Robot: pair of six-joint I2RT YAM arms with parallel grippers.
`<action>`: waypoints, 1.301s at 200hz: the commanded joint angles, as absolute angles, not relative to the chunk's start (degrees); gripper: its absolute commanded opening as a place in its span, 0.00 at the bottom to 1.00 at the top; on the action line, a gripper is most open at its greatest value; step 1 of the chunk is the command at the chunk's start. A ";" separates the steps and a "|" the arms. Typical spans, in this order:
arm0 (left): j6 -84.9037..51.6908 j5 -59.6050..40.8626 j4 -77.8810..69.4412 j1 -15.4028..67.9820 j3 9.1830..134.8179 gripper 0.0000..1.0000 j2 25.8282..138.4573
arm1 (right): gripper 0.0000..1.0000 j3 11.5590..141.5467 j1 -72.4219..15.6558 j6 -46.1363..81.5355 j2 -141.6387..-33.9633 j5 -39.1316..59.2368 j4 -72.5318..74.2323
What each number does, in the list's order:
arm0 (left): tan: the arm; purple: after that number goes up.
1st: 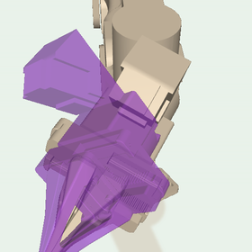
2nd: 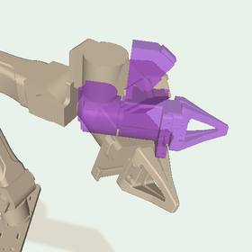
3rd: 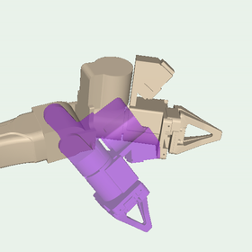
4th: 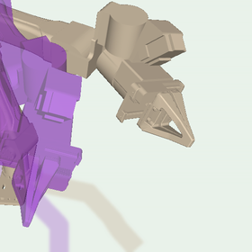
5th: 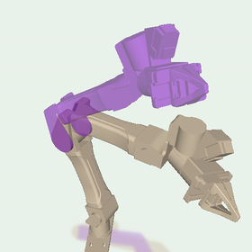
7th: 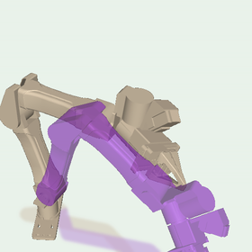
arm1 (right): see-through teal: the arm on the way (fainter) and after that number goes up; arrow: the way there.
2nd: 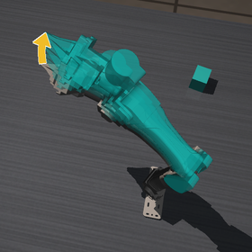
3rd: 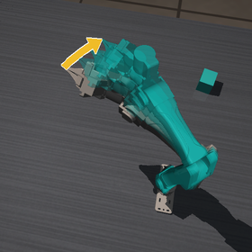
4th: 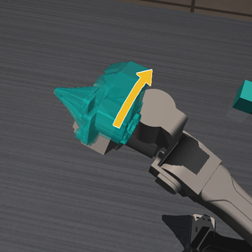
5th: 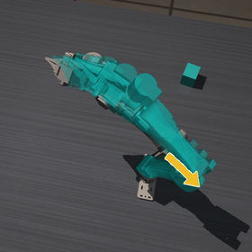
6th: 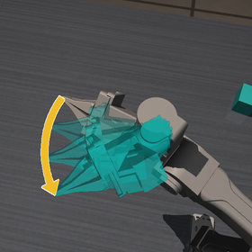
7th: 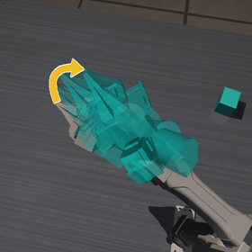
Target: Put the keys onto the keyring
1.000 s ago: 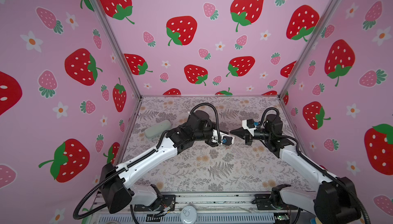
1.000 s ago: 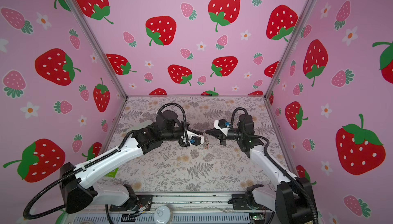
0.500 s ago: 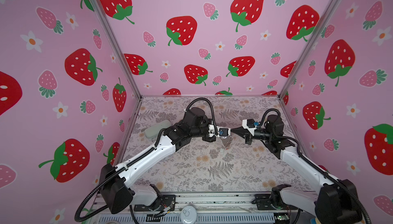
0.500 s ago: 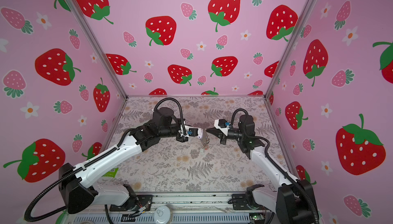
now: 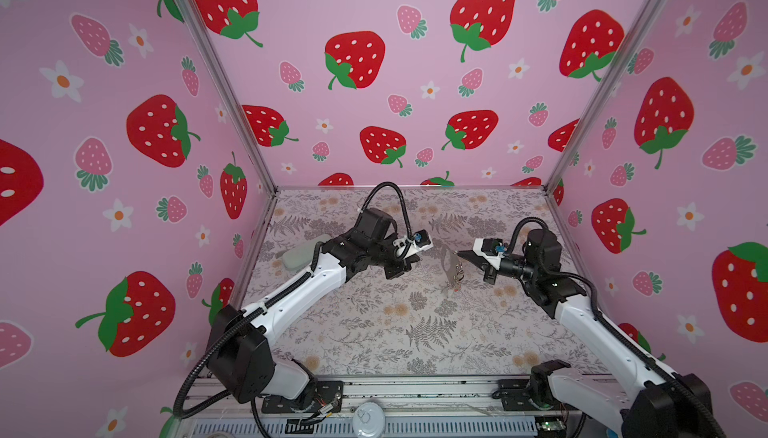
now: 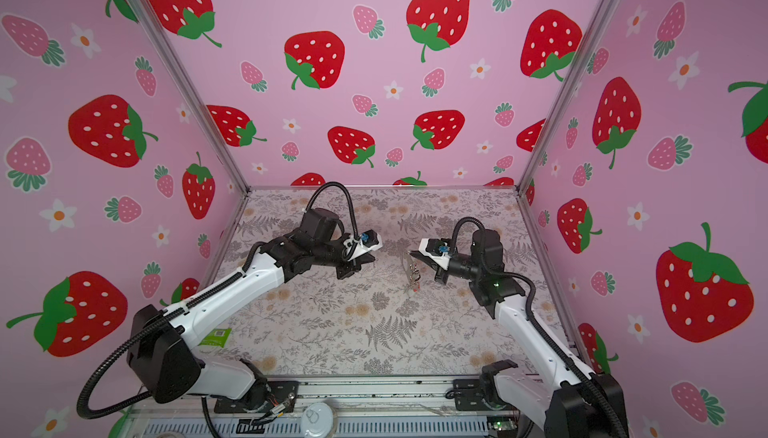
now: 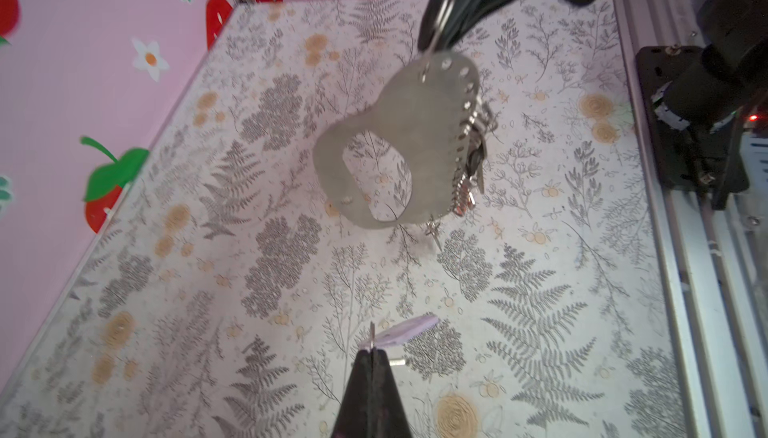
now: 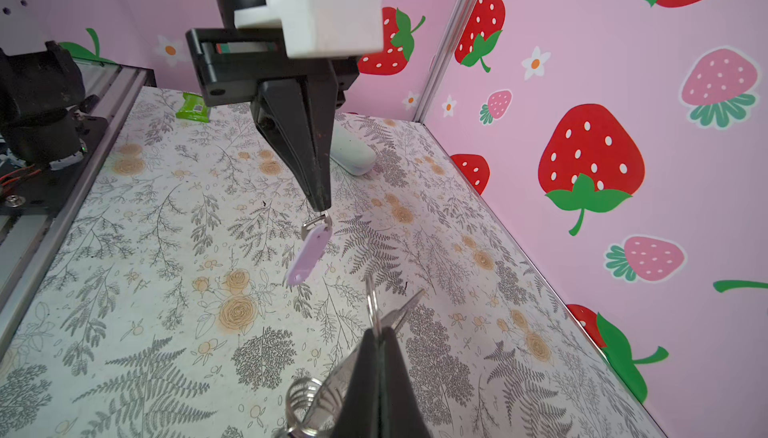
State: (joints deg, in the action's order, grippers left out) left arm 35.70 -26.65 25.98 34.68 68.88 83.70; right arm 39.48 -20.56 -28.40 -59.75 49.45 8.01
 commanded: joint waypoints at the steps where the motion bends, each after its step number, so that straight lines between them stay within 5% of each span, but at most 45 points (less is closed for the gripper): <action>1: 32.56 -28.87 37.21 34.13 71.90 0.00 86.08 | 0.00 39.81 -20.30 -32.59 -58.14 48.56 4.92; 113: 33.09 -13.47 65.92 32.34 79.90 0.00 95.05 | 0.00 38.80 -20.14 -35.47 -56.84 48.19 1.55; 260: 30.40 -5.17 72.09 41.14 97.94 0.00 121.17 | 0.00 38.58 -18.29 -38.24 -56.77 50.12 -0.66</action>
